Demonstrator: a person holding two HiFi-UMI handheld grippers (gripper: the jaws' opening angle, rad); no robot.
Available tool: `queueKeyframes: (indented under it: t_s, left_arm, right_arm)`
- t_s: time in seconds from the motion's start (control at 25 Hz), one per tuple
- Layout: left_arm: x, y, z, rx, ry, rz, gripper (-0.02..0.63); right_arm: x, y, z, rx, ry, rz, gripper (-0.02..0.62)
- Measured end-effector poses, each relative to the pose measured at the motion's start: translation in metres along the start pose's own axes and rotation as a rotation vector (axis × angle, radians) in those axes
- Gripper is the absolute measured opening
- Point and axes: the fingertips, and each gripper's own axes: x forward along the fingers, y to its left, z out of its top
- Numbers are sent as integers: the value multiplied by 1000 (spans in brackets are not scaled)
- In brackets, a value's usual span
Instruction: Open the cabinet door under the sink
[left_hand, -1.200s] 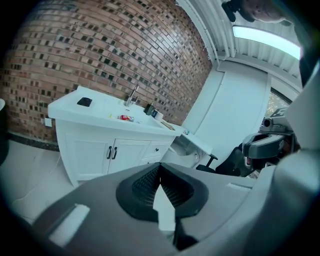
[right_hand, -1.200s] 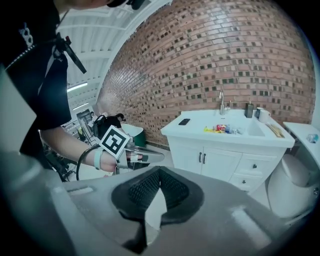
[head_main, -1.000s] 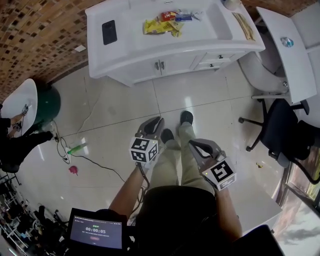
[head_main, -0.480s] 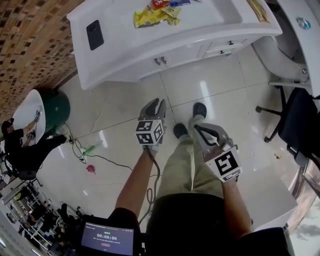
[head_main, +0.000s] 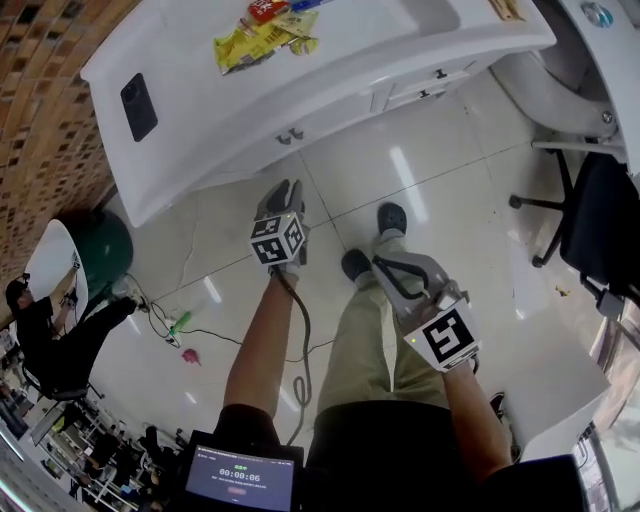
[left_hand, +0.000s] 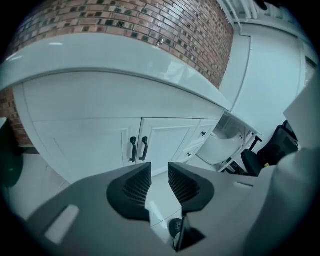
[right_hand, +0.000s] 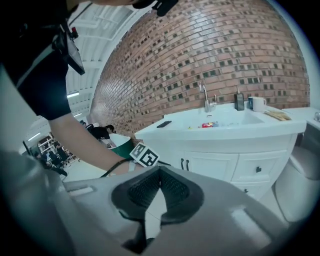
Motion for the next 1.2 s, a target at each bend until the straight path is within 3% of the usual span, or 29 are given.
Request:
queueKeyframes:
  t_s: [0.4, 1.2]
  left_arm:
    - [73, 50, -2, -52, 78, 75, 124]
    - [134, 73, 11, -24, 99, 121, 123]
  right_arm:
    - [-4, -22, -22, 64, 0, -18, -8]
    - [2, -38, -45, 139, 14, 22, -8]
